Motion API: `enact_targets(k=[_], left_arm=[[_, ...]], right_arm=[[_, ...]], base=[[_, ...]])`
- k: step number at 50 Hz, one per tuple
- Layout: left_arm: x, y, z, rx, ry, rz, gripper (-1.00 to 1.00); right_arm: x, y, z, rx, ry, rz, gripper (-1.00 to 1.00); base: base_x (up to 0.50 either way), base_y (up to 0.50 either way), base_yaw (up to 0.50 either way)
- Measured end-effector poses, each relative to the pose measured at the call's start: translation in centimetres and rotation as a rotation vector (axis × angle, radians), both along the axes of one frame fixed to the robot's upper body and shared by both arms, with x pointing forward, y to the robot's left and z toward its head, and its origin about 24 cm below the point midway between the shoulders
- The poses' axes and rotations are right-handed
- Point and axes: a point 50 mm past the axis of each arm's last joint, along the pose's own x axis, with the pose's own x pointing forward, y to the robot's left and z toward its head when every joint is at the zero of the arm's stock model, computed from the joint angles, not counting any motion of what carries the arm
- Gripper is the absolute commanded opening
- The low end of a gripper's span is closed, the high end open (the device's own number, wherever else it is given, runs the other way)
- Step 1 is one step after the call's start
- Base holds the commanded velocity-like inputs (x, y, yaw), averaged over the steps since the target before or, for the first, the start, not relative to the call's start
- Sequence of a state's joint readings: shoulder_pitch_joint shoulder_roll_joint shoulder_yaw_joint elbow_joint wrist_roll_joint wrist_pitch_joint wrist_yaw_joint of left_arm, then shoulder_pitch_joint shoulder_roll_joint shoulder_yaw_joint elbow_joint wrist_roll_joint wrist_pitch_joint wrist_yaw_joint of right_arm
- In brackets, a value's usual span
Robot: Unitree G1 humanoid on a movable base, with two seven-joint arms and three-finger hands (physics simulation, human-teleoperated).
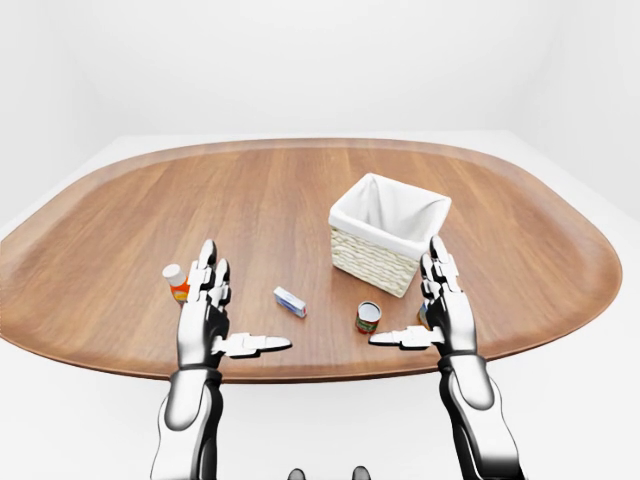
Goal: Pick up the ketchup, and put it in the basket.
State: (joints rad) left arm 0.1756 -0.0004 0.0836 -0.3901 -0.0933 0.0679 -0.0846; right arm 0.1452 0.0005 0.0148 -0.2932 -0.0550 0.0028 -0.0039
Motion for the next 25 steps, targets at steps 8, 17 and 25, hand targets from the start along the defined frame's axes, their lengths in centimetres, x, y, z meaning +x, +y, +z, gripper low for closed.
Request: enact_targets(k=[8,17,25], left_arm=[[-0.22,0.13,0.11,-0.002,-0.003,0.003,1.0],[-0.44,0.22,0.24,-0.004,-0.008,0.004,1.0],[-0.62,0.17,0.34,-0.01,-0.014,-0.001,1.0]], right_arm=[[-0.1,-0.01,-0.05,-0.005,-0.001,-0.007,1.0],[-0.22,-0.04,-0.09,-0.013,-0.003,-0.01,1.0],[-0.45,-0.23,-0.02,-0.026,-0.012,-0.016,1.0]], base=[[0.0,0.0,0.0],[0.0,0.0,0.0],[0.0,0.14,0.0]])
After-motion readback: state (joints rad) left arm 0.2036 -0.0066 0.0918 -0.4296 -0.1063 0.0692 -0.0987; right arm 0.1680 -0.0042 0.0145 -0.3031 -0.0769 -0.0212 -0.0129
